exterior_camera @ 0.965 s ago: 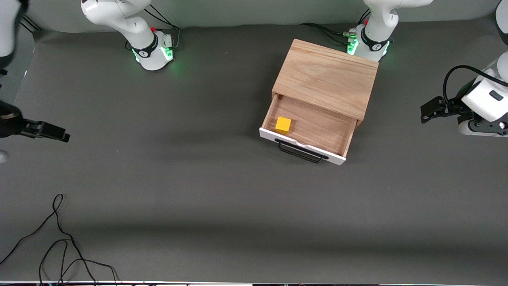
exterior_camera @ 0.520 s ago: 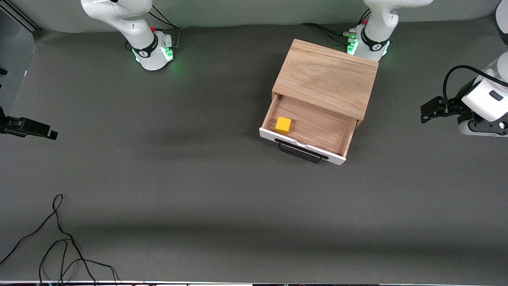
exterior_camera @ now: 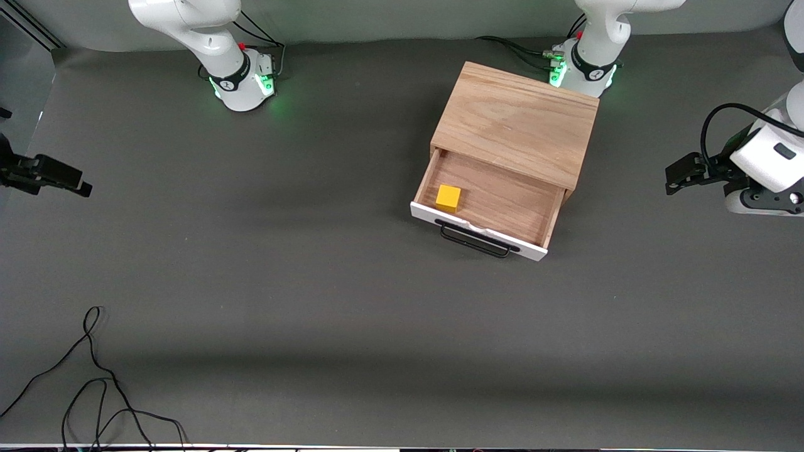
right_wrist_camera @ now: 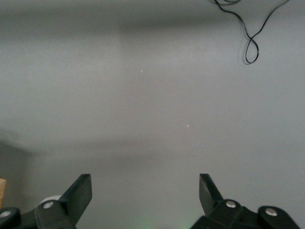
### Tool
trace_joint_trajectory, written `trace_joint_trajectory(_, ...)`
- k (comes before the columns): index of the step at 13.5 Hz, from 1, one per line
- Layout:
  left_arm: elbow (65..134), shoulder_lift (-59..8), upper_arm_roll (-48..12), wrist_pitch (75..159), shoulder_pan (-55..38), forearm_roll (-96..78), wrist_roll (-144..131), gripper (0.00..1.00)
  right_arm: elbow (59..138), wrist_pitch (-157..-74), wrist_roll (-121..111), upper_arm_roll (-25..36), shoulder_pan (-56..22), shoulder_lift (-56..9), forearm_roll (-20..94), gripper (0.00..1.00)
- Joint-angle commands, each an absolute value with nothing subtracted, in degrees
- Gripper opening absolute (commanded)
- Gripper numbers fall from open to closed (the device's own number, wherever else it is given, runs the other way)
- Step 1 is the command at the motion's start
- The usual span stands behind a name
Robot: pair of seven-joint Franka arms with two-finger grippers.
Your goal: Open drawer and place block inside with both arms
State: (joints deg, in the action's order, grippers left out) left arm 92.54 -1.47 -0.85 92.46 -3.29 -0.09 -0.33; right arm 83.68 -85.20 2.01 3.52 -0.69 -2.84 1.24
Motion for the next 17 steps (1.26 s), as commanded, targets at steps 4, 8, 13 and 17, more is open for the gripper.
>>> trace_joint_trajectory(4, 92.81, -1.05, -0.79, 92.02, -3.34, -0.09, -0.97, 1.0, 84.03, -85.52, 0.97, 0.35, 1.58, -2.8, -0.62, 1.0)
trace_joint_trajectory(8, 92.64, -1.23, -0.79, 91.85, -3.34, -0.09, -1.14, 1.0, 82.35, -84.46, 0.97, 0.35, 1.41, -4.22, -0.62, 1.0)
trace_joint_trajectory(13, 92.11, -1.41, -0.79, 91.67, -3.34, 0.17, -0.18, 1.0, 82.27, -84.38, 0.97, 0.26, 1.32, -4.31, -0.53, 1.0)
trace_joint_trajectory(17, 92.11, -1.41, -0.88, 91.06, -3.34, 0.53, -1.14, 1.0, 82.35, -84.38, 0.79, 0.26, 1.23, -4.39, -0.53, 1.0)
